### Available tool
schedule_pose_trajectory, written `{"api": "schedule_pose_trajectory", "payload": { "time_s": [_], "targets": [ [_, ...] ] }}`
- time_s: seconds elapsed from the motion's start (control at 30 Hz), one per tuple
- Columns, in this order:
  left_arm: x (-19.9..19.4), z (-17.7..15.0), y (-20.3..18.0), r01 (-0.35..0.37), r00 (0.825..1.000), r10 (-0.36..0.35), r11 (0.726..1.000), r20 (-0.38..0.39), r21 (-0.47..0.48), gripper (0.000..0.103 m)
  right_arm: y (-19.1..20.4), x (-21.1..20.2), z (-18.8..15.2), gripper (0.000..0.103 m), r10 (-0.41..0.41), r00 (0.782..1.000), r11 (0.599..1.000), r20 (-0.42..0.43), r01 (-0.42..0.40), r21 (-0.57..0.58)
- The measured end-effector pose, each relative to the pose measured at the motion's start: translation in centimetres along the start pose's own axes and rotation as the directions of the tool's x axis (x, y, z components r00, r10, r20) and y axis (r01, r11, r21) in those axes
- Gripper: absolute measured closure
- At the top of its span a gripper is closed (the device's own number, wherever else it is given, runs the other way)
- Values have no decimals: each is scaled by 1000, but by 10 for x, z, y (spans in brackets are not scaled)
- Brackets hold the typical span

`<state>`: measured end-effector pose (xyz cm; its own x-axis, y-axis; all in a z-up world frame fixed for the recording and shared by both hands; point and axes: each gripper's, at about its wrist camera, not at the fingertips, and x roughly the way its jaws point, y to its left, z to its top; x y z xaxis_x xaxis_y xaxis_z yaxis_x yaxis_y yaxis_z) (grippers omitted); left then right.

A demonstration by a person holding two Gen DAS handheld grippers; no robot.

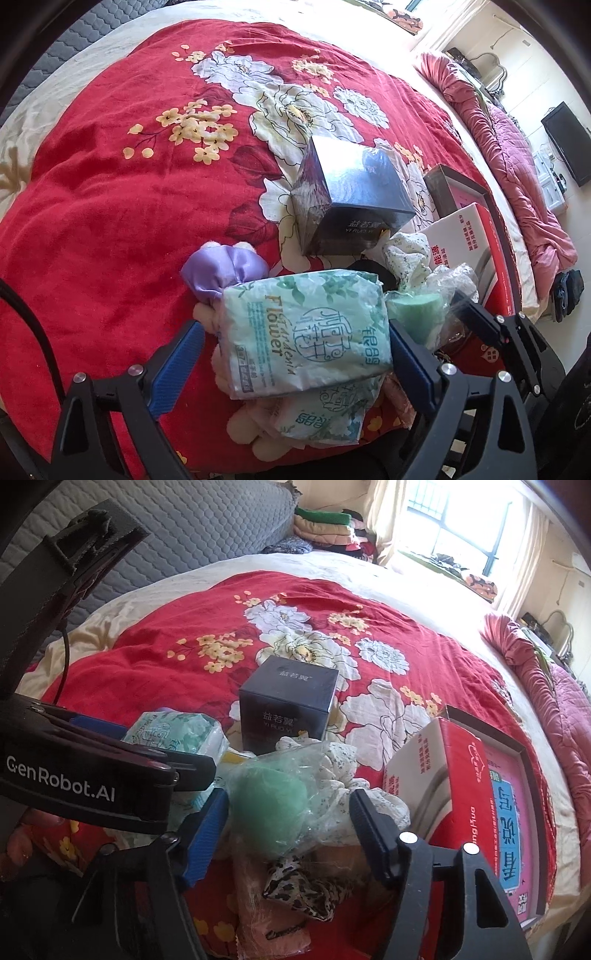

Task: Organize soft objects
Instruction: 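Grasp the green-printed tissue pack with the left gripper while the right gripper grasps the bagged green ball, then carry the tissue pack and bagged green ball over the pink box tray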

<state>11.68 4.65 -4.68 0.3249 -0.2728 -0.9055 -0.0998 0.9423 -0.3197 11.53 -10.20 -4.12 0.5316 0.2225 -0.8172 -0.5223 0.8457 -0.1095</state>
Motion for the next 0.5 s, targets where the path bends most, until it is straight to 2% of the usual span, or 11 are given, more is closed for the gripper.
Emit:
{"api": "schedule_pose_trajectory", "payload": {
  "time_s": [0.03, 0.17, 0.27, 0.5],
  "targets": [
    [1, 0, 0, 6, 1000, -6, 1000, -3, -2, 14, 2, 0, 0, 51, 2, 1000, 1000, 0, -2, -6],
    [5, 0, 1, 8, 1000, -8, 1000, -13, -3, 23, 2, -2, -1, 57, 15, 1000, 1000, 14, -15, -1],
    [2, 0, 3, 14, 1000, -14, 1000, 0, -2, 27, -4, -8, -2, 59, 27, 999, 999, 30, -28, 29],
    [-13, -2, 14, 38, 999, -37, 999, 22, -24, 29, -18, -33, -2, 59, 56, 993, 992, 105, -68, 111]
  ]
}}
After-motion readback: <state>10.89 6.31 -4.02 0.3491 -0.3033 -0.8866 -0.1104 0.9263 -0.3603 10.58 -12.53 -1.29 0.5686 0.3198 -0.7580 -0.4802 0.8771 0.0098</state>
